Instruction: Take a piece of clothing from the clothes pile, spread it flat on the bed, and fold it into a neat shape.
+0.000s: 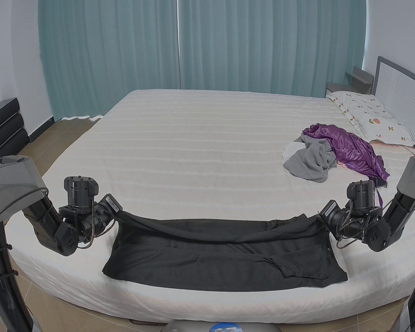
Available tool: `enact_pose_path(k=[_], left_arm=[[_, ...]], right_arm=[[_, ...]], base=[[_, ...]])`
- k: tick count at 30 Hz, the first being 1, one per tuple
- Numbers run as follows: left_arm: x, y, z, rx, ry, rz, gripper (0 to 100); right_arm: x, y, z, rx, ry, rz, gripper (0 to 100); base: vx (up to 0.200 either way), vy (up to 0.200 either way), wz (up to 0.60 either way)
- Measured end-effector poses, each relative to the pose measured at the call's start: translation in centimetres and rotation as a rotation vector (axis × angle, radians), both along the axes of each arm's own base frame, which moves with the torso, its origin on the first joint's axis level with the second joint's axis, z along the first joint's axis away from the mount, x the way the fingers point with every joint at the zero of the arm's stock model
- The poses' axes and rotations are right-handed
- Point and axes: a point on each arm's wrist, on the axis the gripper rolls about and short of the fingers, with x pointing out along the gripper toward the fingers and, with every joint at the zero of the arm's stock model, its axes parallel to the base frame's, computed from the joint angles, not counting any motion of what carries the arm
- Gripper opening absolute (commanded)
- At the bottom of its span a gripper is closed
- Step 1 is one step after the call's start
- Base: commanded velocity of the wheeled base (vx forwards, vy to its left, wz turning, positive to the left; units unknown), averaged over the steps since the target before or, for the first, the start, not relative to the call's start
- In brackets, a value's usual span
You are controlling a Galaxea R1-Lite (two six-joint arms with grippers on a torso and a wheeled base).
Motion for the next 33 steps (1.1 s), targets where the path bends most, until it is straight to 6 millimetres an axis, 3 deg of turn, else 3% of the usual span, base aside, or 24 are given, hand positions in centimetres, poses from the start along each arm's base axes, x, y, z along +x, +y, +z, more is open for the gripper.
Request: enact_pose_path(k=[10, 19, 33], left_arm=[[3.8, 0.2, 2.8, -0.019, -0.156, 0.018, 0], [5.1, 0.6, 1.6, -0.016, -0.154, 0.036, 0], [5.5, 1.6, 1.2, -0.010, -0.177, 0.057, 0]], right_arm=[[3.7, -0.9, 2.5, 0.005, -0.143, -0.059, 0], [4.7, -1.0, 2.3, 0.005, -0.163, -0.065, 0], [6.5, -0.9, 3.8, 0.005, -0.234, -0.065, 0]], base=[[0.000, 0.000, 0.00], [0.000, 0.000, 0.00], [0.000, 0.000, 0.00]])
